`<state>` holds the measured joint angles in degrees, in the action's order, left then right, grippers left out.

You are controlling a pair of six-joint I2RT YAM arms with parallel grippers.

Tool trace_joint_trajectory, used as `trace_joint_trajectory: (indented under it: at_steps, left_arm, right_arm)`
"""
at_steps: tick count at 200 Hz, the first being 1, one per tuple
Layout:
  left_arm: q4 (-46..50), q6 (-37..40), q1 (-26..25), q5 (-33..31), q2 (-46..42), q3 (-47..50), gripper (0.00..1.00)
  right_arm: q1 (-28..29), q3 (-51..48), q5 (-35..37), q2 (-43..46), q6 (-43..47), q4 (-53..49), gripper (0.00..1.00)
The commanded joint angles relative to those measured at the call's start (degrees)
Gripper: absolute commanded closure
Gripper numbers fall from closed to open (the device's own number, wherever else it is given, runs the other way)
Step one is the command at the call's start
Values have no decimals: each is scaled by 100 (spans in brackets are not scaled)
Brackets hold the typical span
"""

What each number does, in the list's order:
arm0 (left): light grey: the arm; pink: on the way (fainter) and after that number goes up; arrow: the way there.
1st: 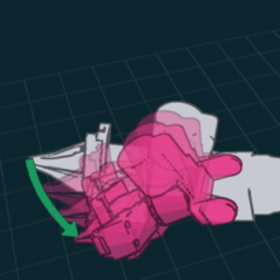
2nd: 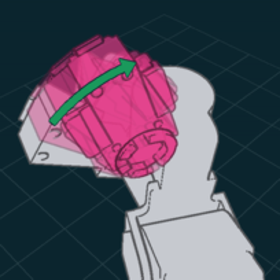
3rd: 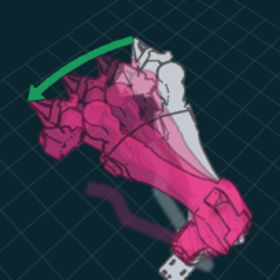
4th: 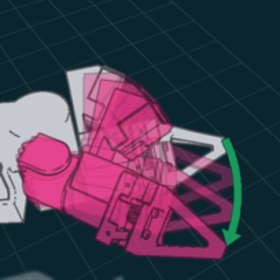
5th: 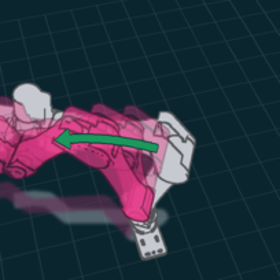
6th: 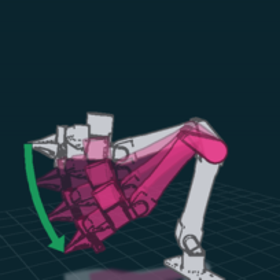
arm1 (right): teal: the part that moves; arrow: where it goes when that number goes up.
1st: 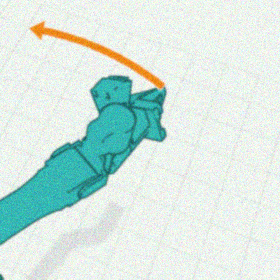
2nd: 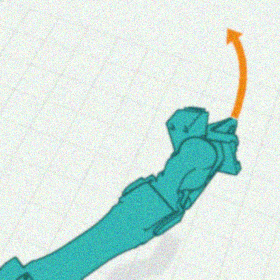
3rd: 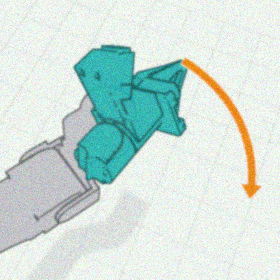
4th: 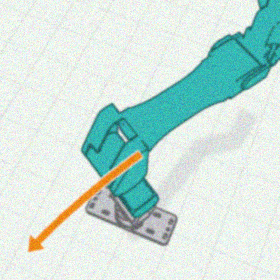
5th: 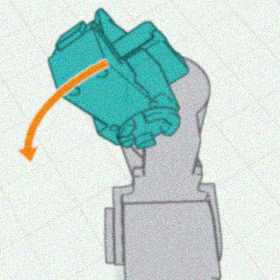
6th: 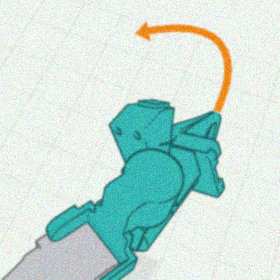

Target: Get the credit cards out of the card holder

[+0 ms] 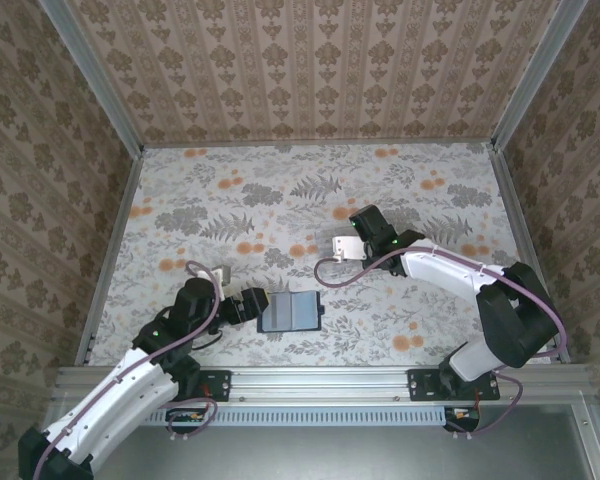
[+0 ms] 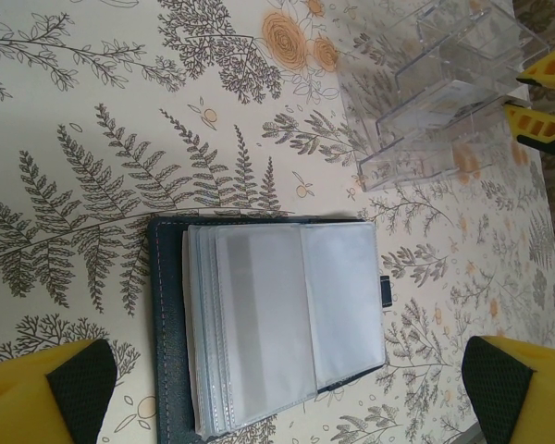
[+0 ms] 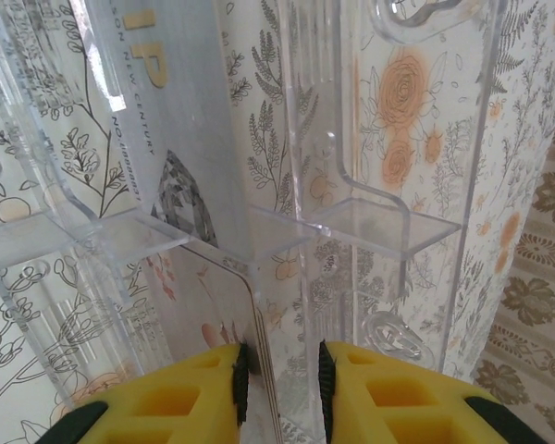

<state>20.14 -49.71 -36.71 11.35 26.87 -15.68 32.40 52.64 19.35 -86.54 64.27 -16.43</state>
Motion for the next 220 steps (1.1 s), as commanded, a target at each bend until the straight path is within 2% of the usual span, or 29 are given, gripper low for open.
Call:
trace_joint_trajectory:
  at_steps: [1,61,93,131,160,180,220]
  left_arm:
    - [-89,-20,45,77,-108,97,0]
    - [-135,-42,76,86,-107,126,0]
    - [-136,-27,81,95,-111,118,0]
    - [-98,-12,94,34,-66,131,0]
    - [-46,2,94,-27,126,36,0]
    - [20,15,94,-53,372,-68,1]
    - [71,-57,94,13,829,-212,8]
  right_arm:
    - [-30,150,111,-9,-126,-23,70]
    - [-15,203,63,567,-444,-414,63]
    - [104,177,128,1163,-1110,-651,62]
    - [591,235,263,1675,-2699,-1058,64]
    - [942,244,-33,1974,-4261,-1099,66]
    - [1105,107,-402,2137,-5293,-847,68]
    - [1416,-395,-921,2091,-7118,-132,73]
